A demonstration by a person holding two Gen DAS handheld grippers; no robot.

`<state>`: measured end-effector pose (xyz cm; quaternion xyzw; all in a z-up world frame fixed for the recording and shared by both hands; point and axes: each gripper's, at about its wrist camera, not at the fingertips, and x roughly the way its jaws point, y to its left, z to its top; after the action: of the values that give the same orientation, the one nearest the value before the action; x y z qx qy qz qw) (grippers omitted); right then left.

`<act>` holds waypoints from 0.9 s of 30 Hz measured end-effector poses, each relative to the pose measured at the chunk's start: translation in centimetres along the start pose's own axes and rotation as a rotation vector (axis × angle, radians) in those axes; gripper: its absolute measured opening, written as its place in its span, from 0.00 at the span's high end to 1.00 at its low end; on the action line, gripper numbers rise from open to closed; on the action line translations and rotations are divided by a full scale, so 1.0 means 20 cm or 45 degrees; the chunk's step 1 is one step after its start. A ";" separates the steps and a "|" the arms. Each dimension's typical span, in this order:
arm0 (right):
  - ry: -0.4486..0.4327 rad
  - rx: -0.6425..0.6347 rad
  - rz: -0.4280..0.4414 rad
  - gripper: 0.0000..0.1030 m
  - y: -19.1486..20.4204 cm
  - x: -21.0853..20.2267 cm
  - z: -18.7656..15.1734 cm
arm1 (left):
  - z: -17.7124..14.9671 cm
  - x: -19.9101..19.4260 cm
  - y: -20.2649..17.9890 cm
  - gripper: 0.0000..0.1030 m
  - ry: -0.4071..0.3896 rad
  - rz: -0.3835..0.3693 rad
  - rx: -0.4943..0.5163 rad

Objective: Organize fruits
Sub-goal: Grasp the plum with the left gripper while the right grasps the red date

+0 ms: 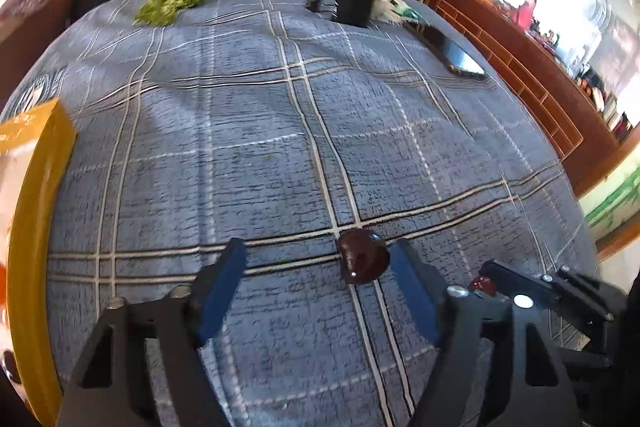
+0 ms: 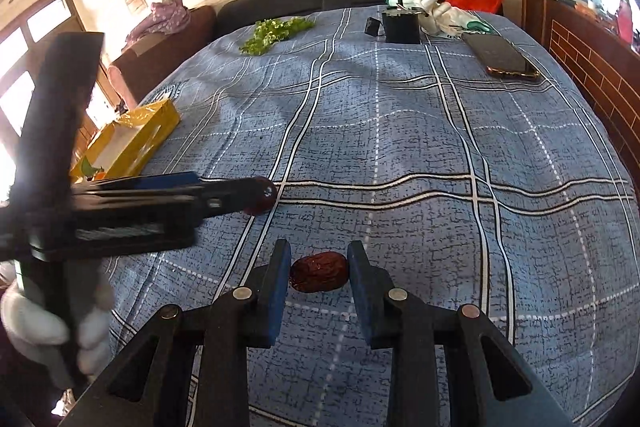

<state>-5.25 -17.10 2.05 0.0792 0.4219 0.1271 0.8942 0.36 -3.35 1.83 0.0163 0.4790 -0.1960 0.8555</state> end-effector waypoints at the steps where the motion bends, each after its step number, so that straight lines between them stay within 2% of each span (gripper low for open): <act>1: 0.002 0.006 0.002 0.69 0.00 0.00 0.00 | 0.00 0.01 -0.02 0.52 0.002 -0.004 0.011; 2: 0.005 0.011 0.002 0.69 -0.01 0.01 0.00 | -0.01 0.02 -0.04 0.75 0.004 0.037 0.033; 3: 0.005 0.013 0.003 0.69 -0.01 0.01 0.00 | -0.01 0.01 -0.05 0.76 -0.003 0.080 0.053; 8: -0.009 0.007 -0.003 0.69 0.00 -0.01 0.00 | -0.03 -0.13 0.02 0.76 -0.075 0.053 -0.027; 16: -0.049 0.014 0.010 0.69 0.07 -0.09 0.02 | -0.12 -0.50 0.31 0.76 -0.250 0.065 -0.229; 20: -0.064 -0.015 0.033 0.69 0.16 -0.13 0.05 | -0.20 -0.58 0.49 0.76 -0.274 0.092 -0.354; 27: -0.090 -0.114 0.136 0.69 0.44 -0.15 0.14 | -0.33 -0.74 0.75 0.75 -0.353 0.153 -0.482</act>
<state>-6.38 -9.78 8.22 0.0660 0.3791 0.1906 0.9031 -6.66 16.59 8.14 -0.1429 0.3832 -0.0519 0.9111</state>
